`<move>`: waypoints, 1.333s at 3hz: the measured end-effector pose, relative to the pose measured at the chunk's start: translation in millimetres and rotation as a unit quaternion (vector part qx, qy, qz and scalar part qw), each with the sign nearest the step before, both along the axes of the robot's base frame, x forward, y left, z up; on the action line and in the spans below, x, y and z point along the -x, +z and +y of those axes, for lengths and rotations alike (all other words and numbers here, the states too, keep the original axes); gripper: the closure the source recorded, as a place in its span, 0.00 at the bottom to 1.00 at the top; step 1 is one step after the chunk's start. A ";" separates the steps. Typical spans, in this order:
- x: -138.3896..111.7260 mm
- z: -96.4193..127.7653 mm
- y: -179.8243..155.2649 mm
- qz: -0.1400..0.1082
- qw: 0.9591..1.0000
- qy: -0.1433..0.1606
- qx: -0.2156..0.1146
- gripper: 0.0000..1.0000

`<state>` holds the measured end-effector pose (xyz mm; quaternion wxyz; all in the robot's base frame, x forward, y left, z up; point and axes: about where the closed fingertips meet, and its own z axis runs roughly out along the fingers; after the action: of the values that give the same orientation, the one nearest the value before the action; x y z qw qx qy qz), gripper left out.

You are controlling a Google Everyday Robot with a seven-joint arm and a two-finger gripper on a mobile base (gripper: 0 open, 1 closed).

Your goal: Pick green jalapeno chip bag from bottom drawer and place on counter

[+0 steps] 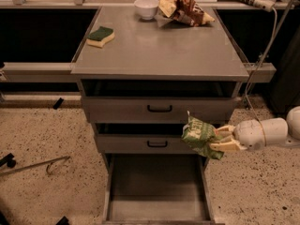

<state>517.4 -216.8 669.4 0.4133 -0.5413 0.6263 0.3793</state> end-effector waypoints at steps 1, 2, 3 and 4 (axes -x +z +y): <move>-0.8 0.6 1.9 -0.002 1.000 0.000 0.000 1.00; -11.6 11.0 75.0 -0.040 0.999 0.024 0.019 1.00; -22.2 46.8 193.1 -0.085 0.992 0.089 0.039 1.00; -38.2 85.6 269.6 -0.116 0.984 0.133 0.038 1.00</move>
Offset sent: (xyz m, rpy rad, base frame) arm 0.0435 0.0331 0.2847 -0.1508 -0.2993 0.1720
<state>555.6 -131.3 939.0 0.4079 -0.6755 0.5105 0.3416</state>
